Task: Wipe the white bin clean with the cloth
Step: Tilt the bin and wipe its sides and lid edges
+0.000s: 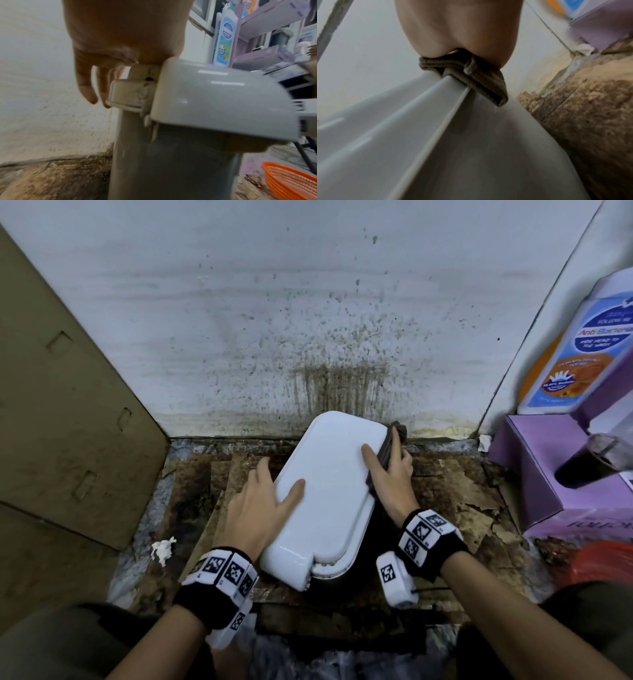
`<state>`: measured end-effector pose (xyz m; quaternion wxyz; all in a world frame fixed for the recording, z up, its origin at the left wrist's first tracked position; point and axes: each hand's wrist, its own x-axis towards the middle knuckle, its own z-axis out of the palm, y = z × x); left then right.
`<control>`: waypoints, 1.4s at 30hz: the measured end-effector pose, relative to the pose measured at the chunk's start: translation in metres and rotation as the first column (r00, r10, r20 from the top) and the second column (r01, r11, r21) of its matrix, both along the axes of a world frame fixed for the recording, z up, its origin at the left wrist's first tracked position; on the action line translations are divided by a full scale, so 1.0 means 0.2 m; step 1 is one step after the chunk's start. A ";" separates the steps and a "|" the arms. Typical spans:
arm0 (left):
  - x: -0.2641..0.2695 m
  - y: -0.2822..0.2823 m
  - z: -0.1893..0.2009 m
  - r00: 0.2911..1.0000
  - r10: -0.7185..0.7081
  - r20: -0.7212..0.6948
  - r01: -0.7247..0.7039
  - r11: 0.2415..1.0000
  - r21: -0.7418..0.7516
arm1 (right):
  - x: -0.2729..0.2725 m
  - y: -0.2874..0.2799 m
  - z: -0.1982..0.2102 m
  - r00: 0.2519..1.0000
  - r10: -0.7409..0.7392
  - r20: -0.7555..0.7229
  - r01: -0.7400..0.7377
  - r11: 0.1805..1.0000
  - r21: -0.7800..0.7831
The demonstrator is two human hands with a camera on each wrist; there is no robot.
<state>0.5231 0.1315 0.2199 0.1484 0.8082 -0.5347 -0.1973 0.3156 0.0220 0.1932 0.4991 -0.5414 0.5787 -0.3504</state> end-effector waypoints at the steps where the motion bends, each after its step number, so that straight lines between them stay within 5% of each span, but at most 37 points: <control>1: -0.01 0.02 0.01 0.999 0.041 0.024 -0.041 0.999 -0.006 | -0.01 -0.04 -0.01 1.000 0.011 -0.004 -0.011 1.000 -0.012; 8: -0.07 0.18 -0.02 0.952 0.255 -0.167 -0.231 0.961 0.151 | -0.06 -0.22 -0.07 0.995 0.100 0.001 -0.100 0.994 -0.052; 18: 0.03 0.15 -0.04 0.937 0.129 -0.325 -0.132 0.991 0.012 | -0.09 -0.12 0.00 1.000 0.007 0.003 -0.006 0.992 -0.127; 27: 0.20 -0.02 0.01 0.958 -0.057 -0.281 0.062 0.998 0.007 | -0.07 0.24 -0.01 0.898 -0.439 0.040 0.441 0.895 -0.066; 42: 0.18 0.01 -0.01 0.991 0.051 0.123 -0.058 0.997 0.056 | -0.04 0.06 -0.05 0.953 -0.303 -0.025 0.300 0.951 -0.075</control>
